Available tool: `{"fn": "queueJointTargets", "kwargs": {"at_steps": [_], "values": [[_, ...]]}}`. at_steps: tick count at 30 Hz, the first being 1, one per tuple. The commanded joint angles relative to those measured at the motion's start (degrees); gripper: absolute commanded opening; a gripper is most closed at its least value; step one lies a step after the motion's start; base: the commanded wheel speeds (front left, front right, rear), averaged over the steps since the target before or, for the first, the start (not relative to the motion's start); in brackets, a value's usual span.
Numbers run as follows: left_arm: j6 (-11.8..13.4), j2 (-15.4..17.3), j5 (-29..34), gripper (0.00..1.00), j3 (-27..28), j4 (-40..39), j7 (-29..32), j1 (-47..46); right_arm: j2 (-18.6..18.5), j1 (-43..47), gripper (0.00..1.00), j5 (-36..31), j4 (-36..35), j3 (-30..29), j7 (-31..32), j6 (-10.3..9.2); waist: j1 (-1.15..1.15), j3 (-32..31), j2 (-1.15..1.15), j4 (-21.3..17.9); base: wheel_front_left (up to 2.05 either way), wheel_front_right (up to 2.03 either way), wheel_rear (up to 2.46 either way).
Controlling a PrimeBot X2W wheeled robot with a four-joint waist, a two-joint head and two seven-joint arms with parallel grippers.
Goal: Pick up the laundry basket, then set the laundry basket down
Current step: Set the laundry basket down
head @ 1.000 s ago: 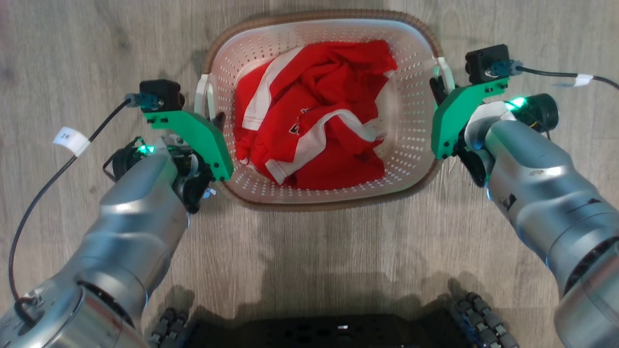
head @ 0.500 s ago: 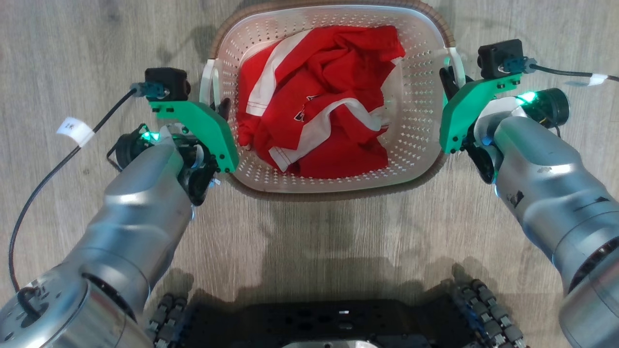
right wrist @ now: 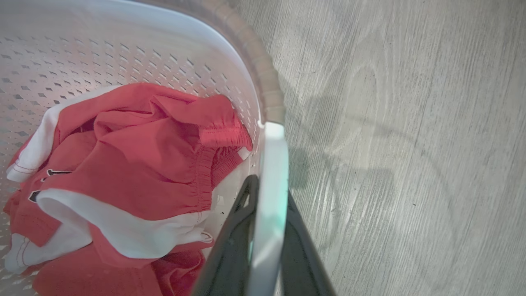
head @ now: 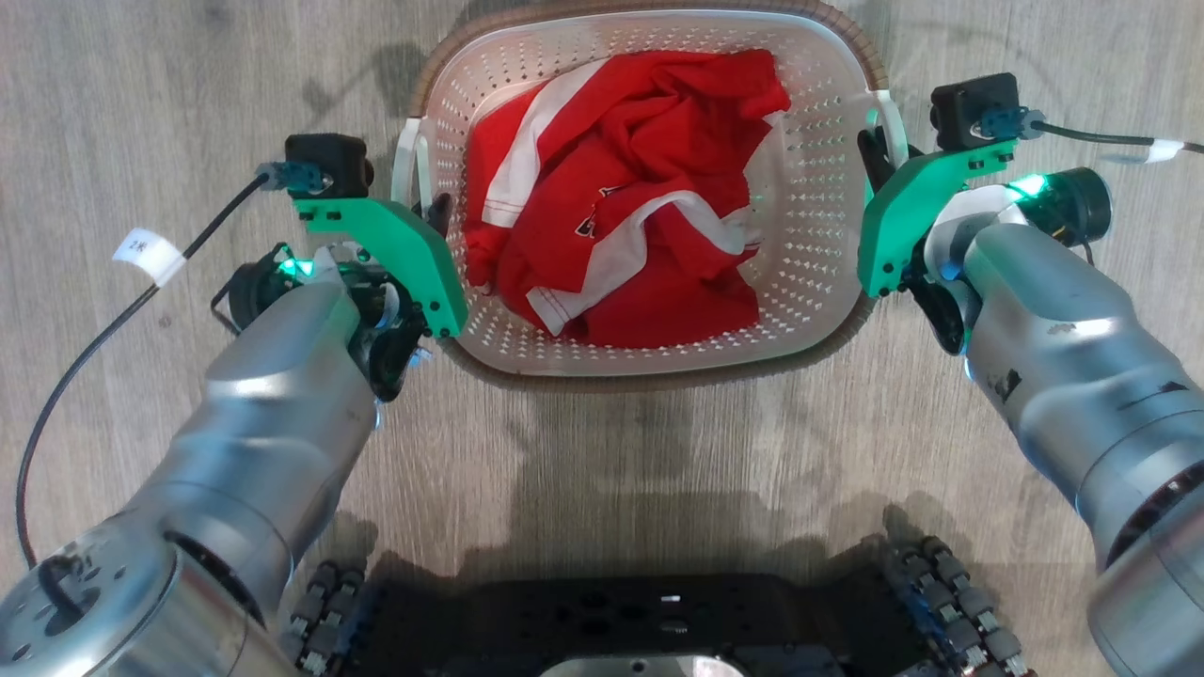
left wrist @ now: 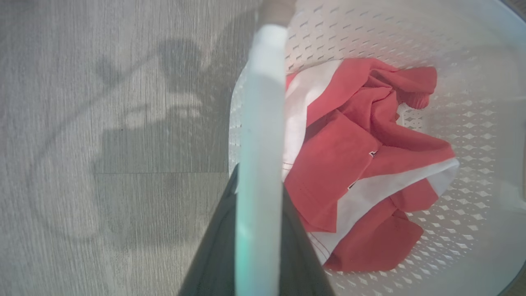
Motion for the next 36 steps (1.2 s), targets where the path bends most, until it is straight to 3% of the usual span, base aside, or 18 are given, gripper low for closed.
{"fn": "queueJointTargets", "kwargs": {"at_steps": [1,10,11,12,13,14,27,36], "values": [[-0.65,1.11,-0.43,0.00,0.39,-1.12,-0.87,-1.18,-1.40,3.28,0.00,-0.72,0.91,0.08,0.34,-0.16,0.00,0.05,0.00,-0.04,0.00,0.00,0.00],[-0.65,1.18,-2.13,0.00,-0.40,-1.01,-0.54,-1.43,-1.26,3.51,0.00,-2.02,0.91,-0.95,0.45,-0.16,0.00,0.31,0.00,0.12,0.00,0.00,0.00],[-0.65,1.14,-2.58,0.05,-0.26,-1.18,-0.45,-1.43,-1.01,3.45,0.02,-2.23,0.91,-0.87,0.32,-0.16,0.00,0.39,0.00,0.22,0.00,0.00,0.00],[-0.65,1.11,-3.04,0.49,-0.12,-1.33,-0.29,-1.42,-0.91,3.34,0.55,-2.44,0.91,-0.85,0.08,-0.16,0.00,0.42,0.00,0.31,0.00,0.00,0.00],[-0.65,1.11,-3.04,0.49,-0.12,-1.33,-0.29,-1.42,-0.91,3.34,0.55,-2.44,0.91,-0.85,0.08,-0.16,0.00,0.42,0.00,0.31,0.00,0.00,0.00],[-0.65,1.08,-3.29,1.00,-0.19,-1.51,-0.11,-1.46,-0.87,3.22,1.00,-2.70,0.91,-0.82,-0.21,-0.16,0.00,0.45,0.00,0.41,0.00,0.00,0.00],[-0.65,1.19,-4.95,1.00,-1.62,-1.17,-0.38,-1.39,-0.08,3.66,1.00,-3.56,0.87,-1.11,-1.61,-0.16,0.00,-1.25,0.00,1.03,0.00,0.00,0.00],[-0.65,1.79,-3.42,1.00,-3.07,2.36,-5.61,0.99,0.34,6.92,1.00,-3.27,-0.14,-3.26,-1.80,-0.16,0.00,-9.03,0.00,0.27,0.00,0.00,0.00]]}}
